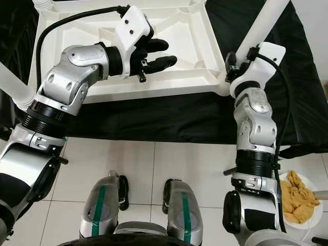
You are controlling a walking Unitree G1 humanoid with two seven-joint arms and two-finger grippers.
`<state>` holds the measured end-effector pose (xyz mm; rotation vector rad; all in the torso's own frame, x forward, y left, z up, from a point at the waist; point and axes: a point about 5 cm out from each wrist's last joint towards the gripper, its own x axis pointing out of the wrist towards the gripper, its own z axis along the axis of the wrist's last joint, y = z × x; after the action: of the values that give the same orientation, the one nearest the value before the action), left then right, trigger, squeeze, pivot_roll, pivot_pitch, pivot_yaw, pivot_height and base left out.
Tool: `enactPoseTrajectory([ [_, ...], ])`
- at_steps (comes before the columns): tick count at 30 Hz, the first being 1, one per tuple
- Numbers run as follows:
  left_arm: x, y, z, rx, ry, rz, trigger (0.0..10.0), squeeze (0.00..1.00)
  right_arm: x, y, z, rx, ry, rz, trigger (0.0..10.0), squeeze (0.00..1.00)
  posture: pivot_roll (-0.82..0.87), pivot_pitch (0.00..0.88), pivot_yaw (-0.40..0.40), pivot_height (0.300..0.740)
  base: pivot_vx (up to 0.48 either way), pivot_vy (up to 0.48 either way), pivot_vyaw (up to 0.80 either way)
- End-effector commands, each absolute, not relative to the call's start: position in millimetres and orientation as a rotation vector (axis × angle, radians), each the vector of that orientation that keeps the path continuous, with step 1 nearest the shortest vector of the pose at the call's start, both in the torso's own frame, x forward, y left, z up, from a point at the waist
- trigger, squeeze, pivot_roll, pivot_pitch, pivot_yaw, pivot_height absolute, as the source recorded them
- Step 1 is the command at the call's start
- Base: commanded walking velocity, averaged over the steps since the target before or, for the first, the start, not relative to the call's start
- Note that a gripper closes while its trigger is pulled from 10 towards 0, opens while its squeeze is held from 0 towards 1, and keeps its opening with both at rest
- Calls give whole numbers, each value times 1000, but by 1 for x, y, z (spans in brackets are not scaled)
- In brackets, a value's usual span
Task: Building children table
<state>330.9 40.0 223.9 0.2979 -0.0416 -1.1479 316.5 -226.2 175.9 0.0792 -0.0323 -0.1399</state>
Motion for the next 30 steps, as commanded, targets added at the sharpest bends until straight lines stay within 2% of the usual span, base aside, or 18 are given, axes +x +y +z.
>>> enactPoseTrajectory([
  [1,338,41,229,294,-59,-1018,10000,0,312,-236,160,101,39,-196,10000,0,2,54,-30,740,0,0,0],
  [8,335,39,224,292,-50,-1030,10000,0,312,-238,159,135,28,-218,10000,0,3,59,-30,740,0,0,0],
  [19,314,24,204,294,-5,-1125,10000,0,311,-244,150,254,28,-258,10000,0,8,66,-36,740,0,0,0],
  [30,316,25,206,285,-8,-1112,10000,0,310,-245,144,282,47,-269,10000,0,8,71,-36,740,0,0,0],
])
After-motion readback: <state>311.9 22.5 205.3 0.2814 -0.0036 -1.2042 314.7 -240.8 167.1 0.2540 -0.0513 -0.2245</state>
